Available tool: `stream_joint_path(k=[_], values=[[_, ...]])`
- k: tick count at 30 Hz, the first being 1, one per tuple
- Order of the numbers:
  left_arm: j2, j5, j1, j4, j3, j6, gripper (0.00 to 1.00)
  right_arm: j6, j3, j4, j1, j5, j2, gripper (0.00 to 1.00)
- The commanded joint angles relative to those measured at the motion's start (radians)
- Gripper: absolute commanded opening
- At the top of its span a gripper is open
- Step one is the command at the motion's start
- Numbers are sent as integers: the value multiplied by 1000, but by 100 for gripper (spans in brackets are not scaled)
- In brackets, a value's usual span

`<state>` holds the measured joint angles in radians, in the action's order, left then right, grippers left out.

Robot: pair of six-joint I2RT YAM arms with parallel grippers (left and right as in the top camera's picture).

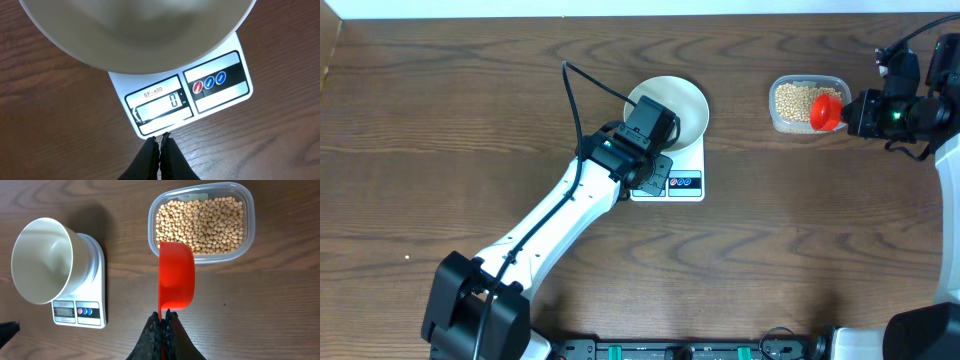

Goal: Scoop item into bowl and weigh 50g on scale
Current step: 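Pull the left gripper back to hover in front of the scale display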

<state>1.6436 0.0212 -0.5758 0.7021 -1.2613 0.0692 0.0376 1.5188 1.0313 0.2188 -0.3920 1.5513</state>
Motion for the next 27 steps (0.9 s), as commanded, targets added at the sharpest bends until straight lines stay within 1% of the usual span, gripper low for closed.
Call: stream_joint_path(k=[1, 9, 12, 15, 18, 22, 27], values=[[-17, 2, 3, 4, -6, -28, 7, 16, 18, 4, 3, -3, 8, 1], [-17, 1, 3, 18, -6, -27, 8, 16, 18, 5, 3, -3, 8, 1], [-28, 1, 3, 52, -7, 3, 7, 16, 18, 5, 2, -3, 8, 1], [-87, -2, 3, 68, -7, 10, 8, 16, 18, 6, 2, -3, 8, 1], [-154, -36, 3, 68, -6, 10, 7, 16, 18, 6, 2, -4, 8, 1], [-229, -68, 3, 109, -6, 10, 7, 16, 18, 6, 2, -8, 8, 1], [-255, -55, 2, 191, -5, 27, 7, 16, 18, 9, 2, -8, 8, 1]])
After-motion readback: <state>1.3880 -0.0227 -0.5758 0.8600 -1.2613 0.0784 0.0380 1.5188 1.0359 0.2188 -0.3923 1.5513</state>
